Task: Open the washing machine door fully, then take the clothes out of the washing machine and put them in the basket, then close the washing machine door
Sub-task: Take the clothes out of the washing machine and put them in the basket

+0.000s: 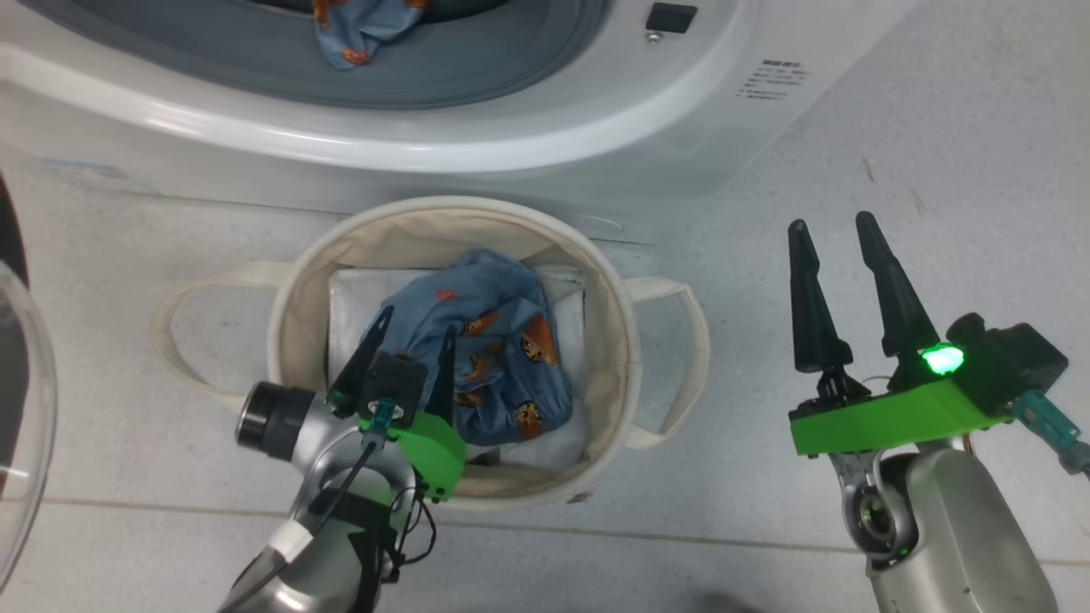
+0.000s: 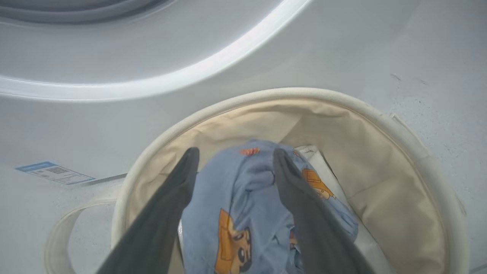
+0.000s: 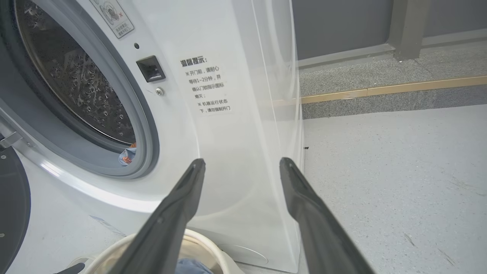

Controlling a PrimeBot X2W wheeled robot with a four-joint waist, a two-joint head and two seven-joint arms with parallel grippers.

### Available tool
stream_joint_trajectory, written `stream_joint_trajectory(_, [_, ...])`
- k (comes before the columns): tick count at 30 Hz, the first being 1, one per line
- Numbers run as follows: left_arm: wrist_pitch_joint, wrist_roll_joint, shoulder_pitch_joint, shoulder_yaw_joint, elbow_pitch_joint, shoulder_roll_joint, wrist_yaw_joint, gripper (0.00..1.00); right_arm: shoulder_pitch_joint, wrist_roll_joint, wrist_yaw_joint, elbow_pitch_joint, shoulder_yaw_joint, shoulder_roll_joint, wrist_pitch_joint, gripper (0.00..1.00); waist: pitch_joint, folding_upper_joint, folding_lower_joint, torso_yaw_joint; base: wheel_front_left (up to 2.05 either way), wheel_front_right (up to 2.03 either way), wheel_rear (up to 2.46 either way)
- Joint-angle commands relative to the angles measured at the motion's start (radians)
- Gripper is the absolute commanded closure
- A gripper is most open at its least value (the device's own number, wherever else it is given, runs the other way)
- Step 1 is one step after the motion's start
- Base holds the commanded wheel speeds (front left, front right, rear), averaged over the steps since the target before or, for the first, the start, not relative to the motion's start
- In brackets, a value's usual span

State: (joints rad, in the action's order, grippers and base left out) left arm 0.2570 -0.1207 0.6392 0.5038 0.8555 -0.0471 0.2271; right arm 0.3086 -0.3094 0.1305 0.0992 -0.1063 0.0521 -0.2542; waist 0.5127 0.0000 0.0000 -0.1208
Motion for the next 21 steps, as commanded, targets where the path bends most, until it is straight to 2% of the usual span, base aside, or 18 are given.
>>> stream_joint_trajectory(1, [0.005, -0.002, 0.010, -0.017, -0.037, -0.005, 0.003, 0.00, 0.004, 0.004, 0.000, -0.032, -0.014, -0.002, -0.008, 0.00, -0.011, 0.0000, 0.0000, 0.011, 0.00, 0.00, 0.00])
stream_joint_trajectory(7, [0.005, 0.005, -0.021, -0.025, -0.152, -0.004, 0.025, 0.00, -0.008, 0.012, 0.000, -0.028, -0.016, -0.002, -0.008, 0.00, -0.056, 0.0000, 0.0000, 0.042, 0.00, 0.00, 0.00])
stream_joint_trajectory(11, [0.005, 0.011, -0.069, -0.055, -0.295, -0.006, 0.040, 0.00, -0.020, 0.018, 0.000, -0.026, -0.015, -0.002, -0.008, 0.00, -0.098, 0.0000, 0.0000, 0.067, 0.00, 0.00, 0.00])
stream_joint_trajectory(21, [0.005, 0.033, -0.259, -0.147, -0.632, -0.053, 0.080, 0.00, -0.065, 0.027, 0.000, -0.030, -0.031, -0.002, -0.008, 0.00, -0.207, 0.0000, 0.0000, 0.109, 0.00, 0.00, 0.00])
